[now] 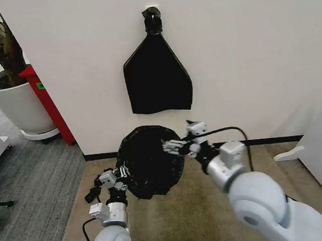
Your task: Place the garbage bag over the trash bin.
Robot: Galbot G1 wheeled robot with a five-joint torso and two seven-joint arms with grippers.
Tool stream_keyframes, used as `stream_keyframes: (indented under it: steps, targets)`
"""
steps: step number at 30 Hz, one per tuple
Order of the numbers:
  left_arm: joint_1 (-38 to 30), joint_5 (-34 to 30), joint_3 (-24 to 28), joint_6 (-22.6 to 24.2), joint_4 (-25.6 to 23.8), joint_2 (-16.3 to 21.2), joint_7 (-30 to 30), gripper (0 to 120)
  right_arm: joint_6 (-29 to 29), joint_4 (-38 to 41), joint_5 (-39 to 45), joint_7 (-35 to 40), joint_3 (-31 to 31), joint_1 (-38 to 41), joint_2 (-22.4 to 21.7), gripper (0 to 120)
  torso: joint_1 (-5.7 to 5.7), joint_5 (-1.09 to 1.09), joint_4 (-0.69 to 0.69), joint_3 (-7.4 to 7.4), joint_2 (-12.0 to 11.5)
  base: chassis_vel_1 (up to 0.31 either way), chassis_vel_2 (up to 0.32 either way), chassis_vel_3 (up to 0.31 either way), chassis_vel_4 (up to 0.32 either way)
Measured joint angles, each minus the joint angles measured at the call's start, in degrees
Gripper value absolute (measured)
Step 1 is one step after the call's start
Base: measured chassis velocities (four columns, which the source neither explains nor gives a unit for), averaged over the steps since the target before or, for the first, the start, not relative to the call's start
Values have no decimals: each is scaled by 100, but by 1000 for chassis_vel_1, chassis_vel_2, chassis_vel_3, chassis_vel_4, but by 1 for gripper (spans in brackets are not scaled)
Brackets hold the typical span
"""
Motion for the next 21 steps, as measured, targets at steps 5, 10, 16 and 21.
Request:
stream_keyframes:
  steps: [5, 10, 16, 21]
  targets:
    - [19, -157, 1, 22, -93, 3, -43, 4, 94, 91, 190, -58, 545, -443, 24, 100, 0, 0, -2, 0, 0, 0, 0, 0, 0]
    - [90, 8, -4, -22, -169, 78, 319, 4, 584, -611, -212, -1033, 844, 87, -429, 100, 0, 1, 1, 1, 0, 0, 0, 0, 0]
    - [134, 636, -18, -246, -117, 110, 895, 4, 1314, -1815, -824, -2687, 385, 1512, -1364, 100, 0, 0, -1, 1, 0, 0, 0, 0, 0]
    - [132, 1068, 4, -381, -56, 108, 1205, 4, 1583, -2688, -1380, -4024, -456, 2753, -1562, 100, 0, -2, 1, 1, 0, 0, 0, 0, 0]
